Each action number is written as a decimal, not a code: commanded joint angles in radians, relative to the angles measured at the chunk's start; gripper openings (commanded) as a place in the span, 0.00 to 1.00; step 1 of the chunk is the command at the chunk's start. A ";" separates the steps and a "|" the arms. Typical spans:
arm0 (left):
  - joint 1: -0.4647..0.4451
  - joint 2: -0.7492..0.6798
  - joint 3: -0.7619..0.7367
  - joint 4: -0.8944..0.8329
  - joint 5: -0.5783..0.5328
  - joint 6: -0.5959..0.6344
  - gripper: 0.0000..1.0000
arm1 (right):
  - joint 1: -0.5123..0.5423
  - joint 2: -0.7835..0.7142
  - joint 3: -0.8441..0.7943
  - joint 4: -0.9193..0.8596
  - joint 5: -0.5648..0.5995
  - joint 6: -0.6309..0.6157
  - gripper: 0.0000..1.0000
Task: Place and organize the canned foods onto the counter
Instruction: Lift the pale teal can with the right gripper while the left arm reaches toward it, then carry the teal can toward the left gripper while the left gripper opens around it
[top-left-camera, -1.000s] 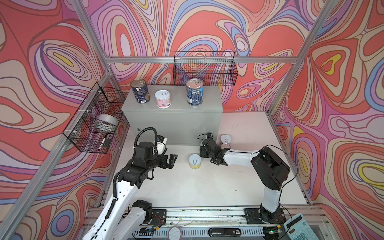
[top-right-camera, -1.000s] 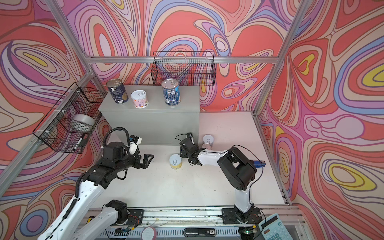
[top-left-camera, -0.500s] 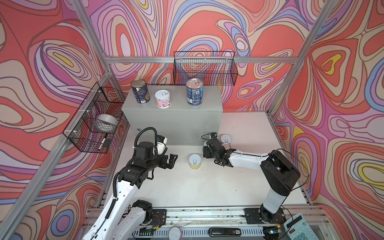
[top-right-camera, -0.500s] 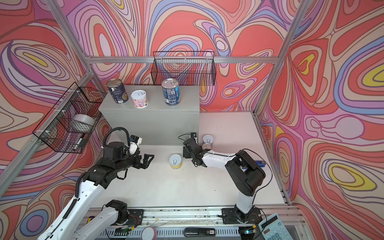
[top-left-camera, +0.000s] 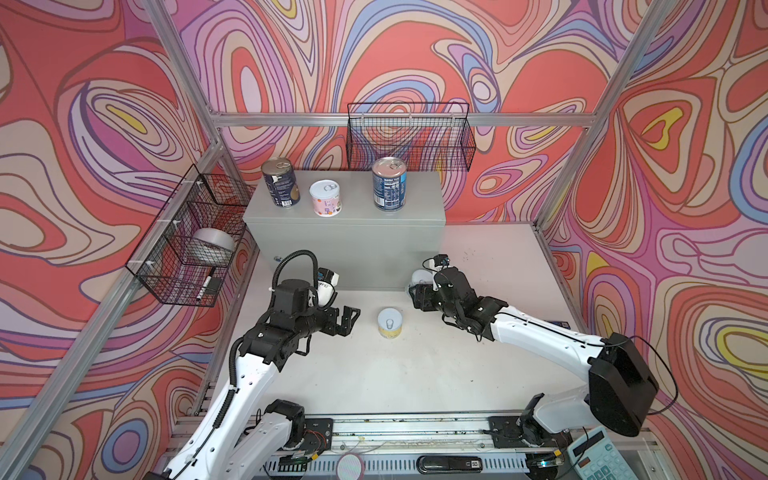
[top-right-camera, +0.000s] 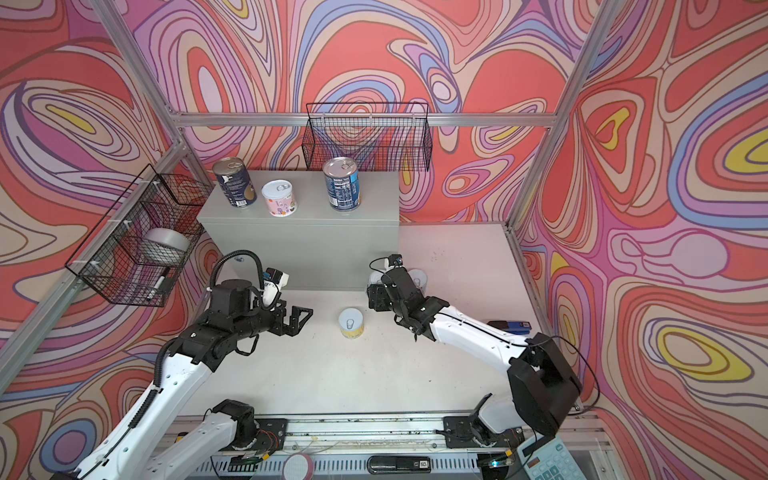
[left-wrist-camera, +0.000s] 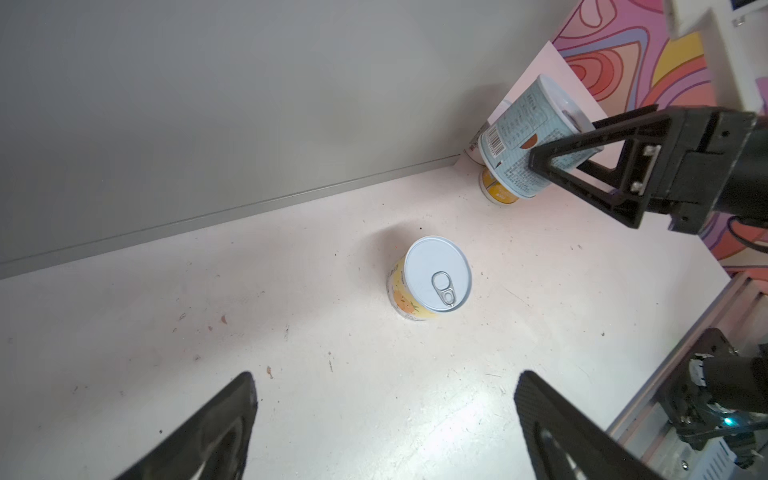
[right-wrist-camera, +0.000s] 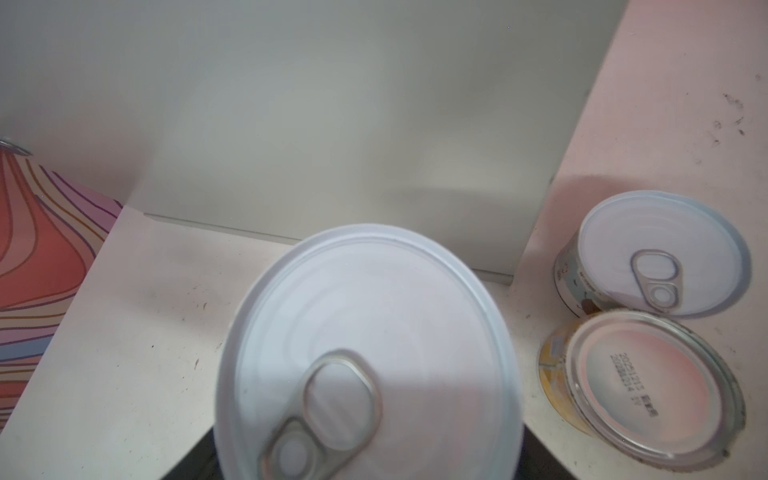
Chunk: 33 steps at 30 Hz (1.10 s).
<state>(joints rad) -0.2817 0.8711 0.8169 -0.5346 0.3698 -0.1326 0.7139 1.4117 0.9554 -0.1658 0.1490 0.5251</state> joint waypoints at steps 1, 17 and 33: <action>-0.053 0.004 0.045 0.001 0.001 -0.047 1.00 | -0.001 -0.063 0.014 -0.026 -0.034 -0.007 0.48; -0.448 0.112 0.052 0.174 -0.227 -0.112 0.95 | -0.002 -0.199 0.037 -0.177 -0.226 -0.111 0.48; -0.485 0.252 0.008 0.479 -0.098 -0.103 0.88 | -0.004 -0.238 0.138 -0.339 -0.330 -0.076 0.48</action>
<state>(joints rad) -0.7605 1.1099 0.8371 -0.1413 0.2249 -0.2436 0.7139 1.1980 1.0470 -0.5400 -0.1471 0.4458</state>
